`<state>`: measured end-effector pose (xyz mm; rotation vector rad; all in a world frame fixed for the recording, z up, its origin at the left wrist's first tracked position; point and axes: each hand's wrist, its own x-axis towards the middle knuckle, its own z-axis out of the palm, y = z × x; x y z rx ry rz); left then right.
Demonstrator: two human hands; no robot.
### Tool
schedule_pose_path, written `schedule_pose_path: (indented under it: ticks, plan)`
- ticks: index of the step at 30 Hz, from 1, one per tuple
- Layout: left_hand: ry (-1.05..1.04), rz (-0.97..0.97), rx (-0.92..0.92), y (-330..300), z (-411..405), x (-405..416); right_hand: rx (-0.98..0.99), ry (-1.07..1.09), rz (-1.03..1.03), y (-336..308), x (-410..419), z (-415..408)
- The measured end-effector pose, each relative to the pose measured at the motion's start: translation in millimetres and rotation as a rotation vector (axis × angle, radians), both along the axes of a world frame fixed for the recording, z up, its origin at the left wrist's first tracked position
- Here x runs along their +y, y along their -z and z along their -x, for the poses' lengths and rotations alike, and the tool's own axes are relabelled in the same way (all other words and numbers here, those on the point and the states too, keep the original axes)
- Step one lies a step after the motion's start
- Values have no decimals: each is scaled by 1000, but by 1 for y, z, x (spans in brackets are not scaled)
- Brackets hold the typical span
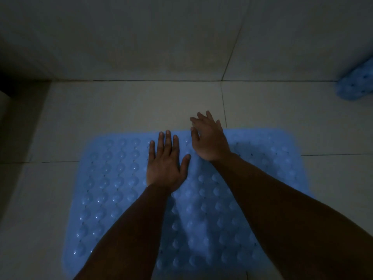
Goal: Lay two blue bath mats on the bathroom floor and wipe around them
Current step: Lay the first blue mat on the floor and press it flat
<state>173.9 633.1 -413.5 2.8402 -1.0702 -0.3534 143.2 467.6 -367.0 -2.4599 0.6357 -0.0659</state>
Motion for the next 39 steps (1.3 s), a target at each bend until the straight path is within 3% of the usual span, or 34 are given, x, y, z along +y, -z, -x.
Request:
schedule_pose_path:
  ticks: [5,9,15,23,33,39]
  plan:
    - [-50,98,207,-45,-19,-6,175,-47,-16,-11,6,7]
    - [-139,247,-27,-58,-18,-7,227,-124,166,4,33,22]
    - [-112,110,-40,-48,-5,0,310,-162,297,28,47,38]
    - [-100,177,-170,-14,-23,5,193,-135,405,52,48,47]
    - [-132,120,-185,-7,-27,13,228,-157,378,54,46,47]
    - [-208,140,-131,-33,-17,17,373,-210,57,13,32,31]
